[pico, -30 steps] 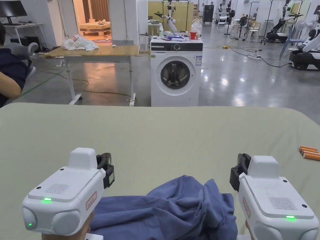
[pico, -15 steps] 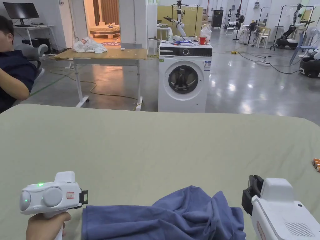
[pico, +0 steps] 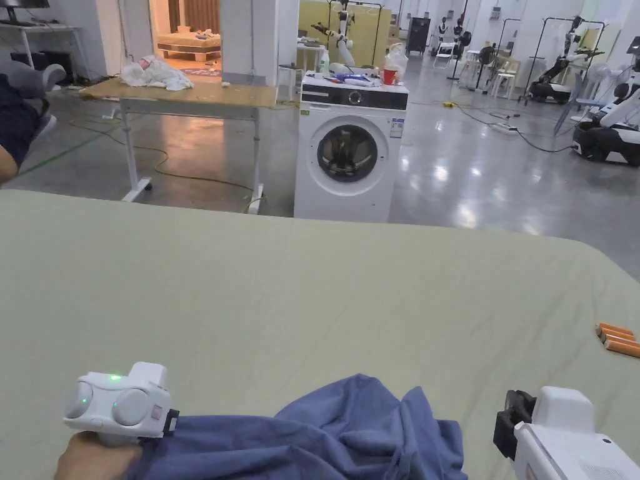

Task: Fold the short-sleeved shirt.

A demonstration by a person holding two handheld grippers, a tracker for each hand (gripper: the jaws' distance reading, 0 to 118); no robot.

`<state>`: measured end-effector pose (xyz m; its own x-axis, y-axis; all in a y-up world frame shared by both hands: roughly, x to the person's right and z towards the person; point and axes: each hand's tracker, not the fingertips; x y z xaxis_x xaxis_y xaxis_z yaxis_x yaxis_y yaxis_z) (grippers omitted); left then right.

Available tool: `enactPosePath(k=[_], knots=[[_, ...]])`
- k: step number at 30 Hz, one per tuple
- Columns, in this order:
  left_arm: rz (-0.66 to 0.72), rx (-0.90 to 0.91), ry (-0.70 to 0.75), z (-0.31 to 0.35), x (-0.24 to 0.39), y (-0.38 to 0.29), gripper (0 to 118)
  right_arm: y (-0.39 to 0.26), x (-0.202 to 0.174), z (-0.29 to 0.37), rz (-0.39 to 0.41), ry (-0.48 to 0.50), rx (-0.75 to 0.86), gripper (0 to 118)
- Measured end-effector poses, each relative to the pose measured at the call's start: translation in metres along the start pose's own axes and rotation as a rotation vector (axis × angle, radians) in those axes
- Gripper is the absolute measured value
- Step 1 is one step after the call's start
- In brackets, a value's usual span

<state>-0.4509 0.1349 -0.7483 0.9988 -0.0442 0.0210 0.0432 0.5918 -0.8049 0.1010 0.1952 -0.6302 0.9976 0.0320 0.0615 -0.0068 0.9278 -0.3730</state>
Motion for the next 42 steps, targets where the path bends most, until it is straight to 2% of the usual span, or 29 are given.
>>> enactPosePath(k=[2, 4, 7, 8, 9, 10, 13, 15, 17, 19, 20, 22, 26, 31, 33, 36, 42], knots=[[-0.064, -0.013, 0.028, 0.003, 0.014, 0.0, 5, 0.002, 0.001, -0.021, 0.005, 0.024, -0.077, 5], [-0.036, -0.002, -0.021, 0.004, 0.009, -0.005, 2, 0.001, -0.001, -0.044, 0.036, 0.056, -0.168, 7], [-0.002, 0.015, -0.032, 0.015, 0.005, -0.013, 1, -0.001, -0.008, -0.079, 0.061, 0.086, -0.311, 35], [-0.007, 0.026, -0.021, 0.021, 0.004, -0.015, 1, -0.003, -0.009, -0.092, 0.066, 0.078, -0.347, 54], [-0.014, 0.046, -0.009, 0.027, 0.005, -0.018, 1, -0.006, -0.011, -0.102, 0.061, 0.078, -0.381, 66], [-0.015, 0.056, -0.011, 0.033, 0.004, -0.021, 1, -0.009, -0.012, -0.115, 0.079, 0.077, -0.433, 71], [0.034, 0.083, -0.029, 0.049, -0.003, -0.03, 1, -0.019, -0.017, -0.144, 0.084, 0.094, -0.509, 70], [0.045, 0.095, -0.029, 0.058, -0.006, -0.036, 1, -0.028, -0.02, -0.158, 0.085, 0.111, -0.567, 68], [0.041, 0.104, -0.02, 0.066, -0.01, -0.037, 1, -0.035, -0.024, -0.165, 0.11, 0.122, -0.603, 53], [0.041, 0.112, -0.017, 0.072, -0.013, -0.04, 1, -0.034, -0.025, -0.162, 0.1, 0.108, -0.58, 51], [0.048, 0.117, -0.019, 0.075, -0.014, -0.04, 1, -0.033, -0.023, -0.162, 0.084, 0.105, -0.58, 40], [0.058, 0.127, -0.022, 0.079, -0.017, -0.043, 1, -0.031, -0.021, -0.159, 0.063, 0.076, -0.556, 0], [0.067, 0.147, -0.016, 0.087, -0.018, -0.042, 1, -0.027, -0.015, -0.142, 0.092, 0.104, -0.491, 0], [0.08, 0.217, -0.013, 0.107, -0.021, -0.034, 1, -0.003, -0.005, -0.111, 0.036, 0.119, -0.367, 0], [0.084, 0.255, -0.02, 0.119, -0.023, -0.028, 1, 0.013, 0.0, -0.095, 0.06, 0.101, -0.298, 0], [0.09, 0.316, -0.014, 0.139, -0.03, -0.017, 1, 0.044, 0.009, -0.071, 0.034, 0.125, -0.209, 0], [0.105, 0.424, 0.015, 0.195, -0.05, 0.006, 1, 0.106, 0.035, -0.031, 0.05, 0.087, -0.064, 0]])
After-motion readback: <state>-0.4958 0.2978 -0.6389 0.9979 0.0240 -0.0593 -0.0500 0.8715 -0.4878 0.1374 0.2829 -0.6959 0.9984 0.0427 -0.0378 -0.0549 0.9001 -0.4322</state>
